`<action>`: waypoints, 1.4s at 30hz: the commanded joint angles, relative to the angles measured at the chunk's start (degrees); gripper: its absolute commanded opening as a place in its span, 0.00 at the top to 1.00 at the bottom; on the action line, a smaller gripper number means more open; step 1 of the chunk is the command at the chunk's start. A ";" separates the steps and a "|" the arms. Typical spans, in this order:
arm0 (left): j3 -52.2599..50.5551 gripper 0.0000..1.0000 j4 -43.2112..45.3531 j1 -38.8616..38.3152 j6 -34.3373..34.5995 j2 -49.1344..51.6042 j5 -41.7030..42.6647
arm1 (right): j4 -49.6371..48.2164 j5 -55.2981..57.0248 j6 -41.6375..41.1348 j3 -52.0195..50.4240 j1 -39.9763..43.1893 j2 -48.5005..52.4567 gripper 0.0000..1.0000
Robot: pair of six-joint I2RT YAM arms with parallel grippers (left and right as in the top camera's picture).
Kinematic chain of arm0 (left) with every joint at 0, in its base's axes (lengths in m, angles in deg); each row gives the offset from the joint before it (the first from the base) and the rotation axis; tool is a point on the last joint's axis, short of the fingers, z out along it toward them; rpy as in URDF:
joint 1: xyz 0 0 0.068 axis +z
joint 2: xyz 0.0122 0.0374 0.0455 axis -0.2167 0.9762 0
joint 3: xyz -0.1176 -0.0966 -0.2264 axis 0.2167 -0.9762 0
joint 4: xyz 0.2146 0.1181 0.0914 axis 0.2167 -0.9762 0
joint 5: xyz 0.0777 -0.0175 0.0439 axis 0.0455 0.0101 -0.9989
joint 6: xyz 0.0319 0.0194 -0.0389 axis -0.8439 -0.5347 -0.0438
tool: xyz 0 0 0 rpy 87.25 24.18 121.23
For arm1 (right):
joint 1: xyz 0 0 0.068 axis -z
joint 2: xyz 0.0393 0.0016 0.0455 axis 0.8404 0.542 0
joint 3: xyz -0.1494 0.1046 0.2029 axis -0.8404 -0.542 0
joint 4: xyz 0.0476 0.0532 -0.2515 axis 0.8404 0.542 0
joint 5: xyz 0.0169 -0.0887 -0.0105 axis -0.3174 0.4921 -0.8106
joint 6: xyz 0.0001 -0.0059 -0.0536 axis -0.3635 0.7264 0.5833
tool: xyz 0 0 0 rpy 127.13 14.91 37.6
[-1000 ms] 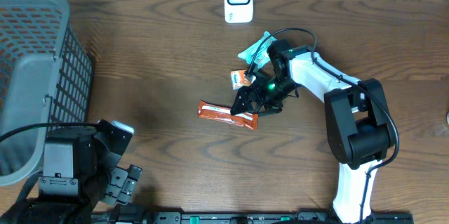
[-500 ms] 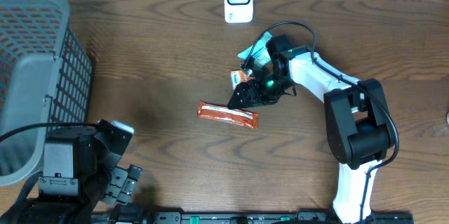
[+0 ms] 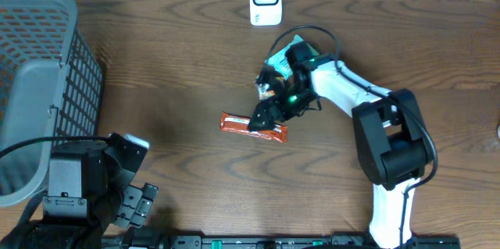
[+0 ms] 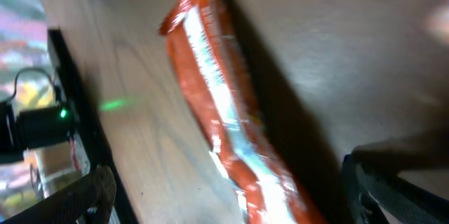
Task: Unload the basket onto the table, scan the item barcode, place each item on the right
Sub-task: 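Lift the chocolate bar and rotate it to expose its barcode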
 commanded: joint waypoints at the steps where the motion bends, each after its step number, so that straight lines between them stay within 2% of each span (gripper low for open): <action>1: 0.42 0.02 -0.11 -0.13 -0.09 -0.24 -0.31 | 2.01 4.68 3.63 -0.52 -1.79 5.05 0.06; 5: 0.42 0.02 -0.11 -0.13 -0.09 -0.24 -0.31 | 5.84 9.99 4.81 -0.52 -1.73 7.91 0.28; 8: 0.42 0.02 -0.11 -0.13 -0.09 -0.24 -0.31 | 7.13 12.26 5.18 -0.52 -1.09 9.42 0.51; 14: 0.42 0.02 -0.11 -0.13 -0.09 -0.24 -0.31 | 5.22 12.22 5.44 -0.52 -0.33 10.95 0.70; 17: 0.42 0.02 -0.11 -0.13 -0.09 -0.24 -0.31 | 4.96 12.22 5.42 -0.57 -0.35 11.06 0.64; 19: 0.42 0.02 -0.11 -0.13 -0.09 -0.24 -0.31 | 4.90 12.22 5.40 -0.61 -1.07 11.10 0.48; 20: 0.42 0.02 -0.11 -0.13 -0.09 -0.24 -0.31 | 4.76 12.22 5.40 -0.72 -1.68 11.10 0.44; 22: 0.42 0.02 -0.11 -0.13 -0.09 -0.24 -0.31 | 4.00 12.48 4.83 -0.98 -2.82 11.10 0.43; 24: 0.42 0.02 -0.11 -0.13 -0.09 -0.24 -0.31 | 2.54 14.05 3.19 -1.42 -3.76 11.28 0.46; 26: 0.42 0.02 -0.11 -0.13 -0.09 -0.24 -0.31 | 1.25 16.79 1.22 -2.10 -4.48 11.39 0.57; 31: 0.42 0.02 -0.11 -0.13 -0.09 -0.24 -0.31 | -0.55 21.33 -0.61 -4.68 -4.68 12.00 0.98; 36: 0.42 0.02 -0.11 -0.13 -0.09 -0.24 -0.31 | -1.03 23.93 -2.80 -4.44 -2.60 11.98 0.99; 42: 0.42 0.02 -0.11 -0.13 -0.09 -0.24 -0.31 | 5.22 26.53 -2.78 -0.09 0.46 8.37 0.99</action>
